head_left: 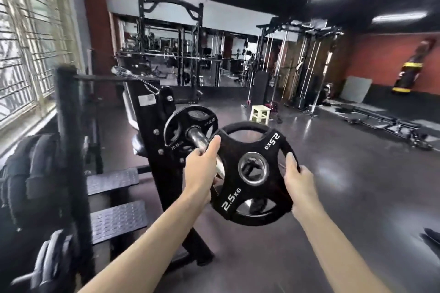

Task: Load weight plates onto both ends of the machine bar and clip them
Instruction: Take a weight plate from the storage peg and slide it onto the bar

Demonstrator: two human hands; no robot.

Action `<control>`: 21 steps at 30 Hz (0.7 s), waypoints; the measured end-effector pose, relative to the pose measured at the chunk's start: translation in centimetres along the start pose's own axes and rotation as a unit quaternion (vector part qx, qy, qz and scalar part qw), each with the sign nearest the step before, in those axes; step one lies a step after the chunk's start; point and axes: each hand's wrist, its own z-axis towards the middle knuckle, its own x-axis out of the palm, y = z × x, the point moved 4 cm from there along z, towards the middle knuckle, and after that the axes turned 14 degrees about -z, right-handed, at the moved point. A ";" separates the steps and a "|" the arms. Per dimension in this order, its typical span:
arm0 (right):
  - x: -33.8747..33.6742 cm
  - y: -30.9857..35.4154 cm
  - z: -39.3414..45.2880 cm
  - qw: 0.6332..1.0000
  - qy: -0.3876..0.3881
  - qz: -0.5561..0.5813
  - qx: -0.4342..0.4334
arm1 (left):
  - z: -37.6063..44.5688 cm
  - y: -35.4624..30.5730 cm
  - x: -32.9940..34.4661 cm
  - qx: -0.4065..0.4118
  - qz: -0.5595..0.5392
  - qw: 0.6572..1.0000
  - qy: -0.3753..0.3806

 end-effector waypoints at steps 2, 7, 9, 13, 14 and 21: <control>-0.1 -0.1 0.8 1.000 0.012 -0.019 -0.001 | -0.4 0.2 0.1 -0.008 0.000 1.000 -0.013; -1.0 -0.9 1.4 0.999 0.013 -0.044 -0.007 | -1.2 1.1 0.1 -0.025 0.016 0.999 -0.012; -1.6 -1.8 1.4 0.999 0.013 -0.046 0.003 | -2.0 1.7 0.4 -0.033 0.028 0.999 -0.005; -2.0 -3.9 2.0 0.998 0.023 -0.035 0.041 | -3.1 2.3 1.4 -0.023 0.045 0.998 0.029; -2.0 -4.5 2.1 0.998 0.027 -0.035 0.045 | -3.3 2.4 1.5 -0.014 0.058 0.997 0.039; 0.6 -7.8 0.4 0.994 0.047 0.016 0.102 | -3.7 3.6 -0.4 0.085 0.183 0.974 0.102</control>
